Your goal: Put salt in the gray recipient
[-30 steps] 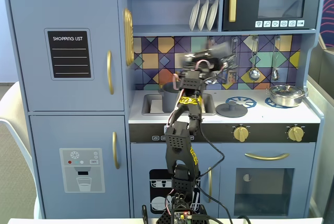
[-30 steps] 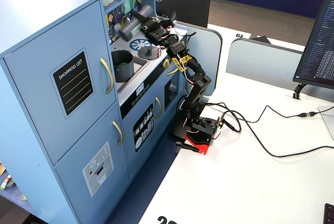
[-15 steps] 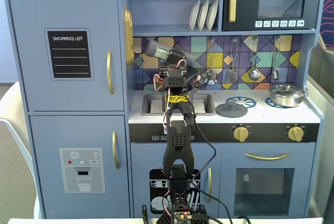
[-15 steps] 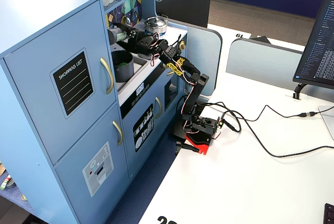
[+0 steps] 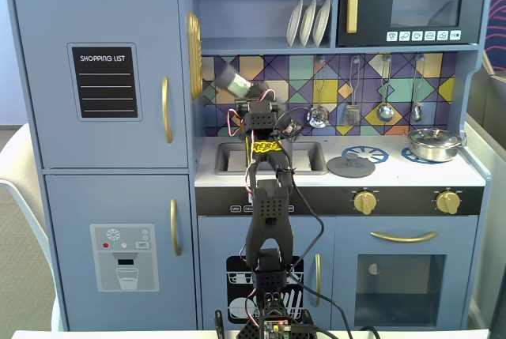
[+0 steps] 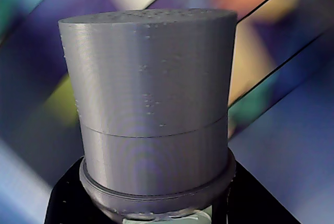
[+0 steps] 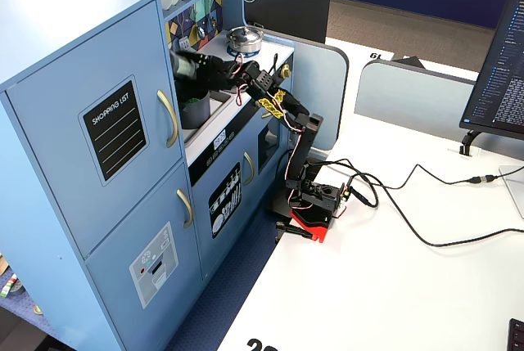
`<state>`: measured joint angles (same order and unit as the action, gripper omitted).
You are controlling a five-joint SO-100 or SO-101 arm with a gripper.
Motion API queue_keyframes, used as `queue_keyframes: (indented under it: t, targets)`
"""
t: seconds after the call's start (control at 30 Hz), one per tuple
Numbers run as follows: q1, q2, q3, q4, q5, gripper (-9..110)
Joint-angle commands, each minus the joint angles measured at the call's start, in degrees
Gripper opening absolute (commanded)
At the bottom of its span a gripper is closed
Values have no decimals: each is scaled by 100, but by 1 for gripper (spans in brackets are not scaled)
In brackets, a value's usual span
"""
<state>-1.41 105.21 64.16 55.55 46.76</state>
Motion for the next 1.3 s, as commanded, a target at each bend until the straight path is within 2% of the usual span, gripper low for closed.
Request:
queue_keyframes:
  t: [0.0,0.1,0.23,0.3,0.47,0.67,0.73,0.87,1.0,1.07,1.17,1.27]
  targets:
    - [-123,-53,-659,756,334,0]
    - [-299,79,-352,114,141,0]
    - [-536,712,703,-1934,-466,0]
    - [-624,765,712,-2206,-615,0]
    - [-466,686,606,-1828,-536,0]
    - [-114,-88,-615,624,132,0]
    - [-88,-290,-879,1020,237,0]
    - [-202,-246,-800,545,193,0]
    - [-316,281,211,-1512,-299,0]
    - [-325,343,290,-2057,-466,0]
    - [-193,193,62,-2013,-466,0]
    - [18,-18,-220,-1301,-264,0]
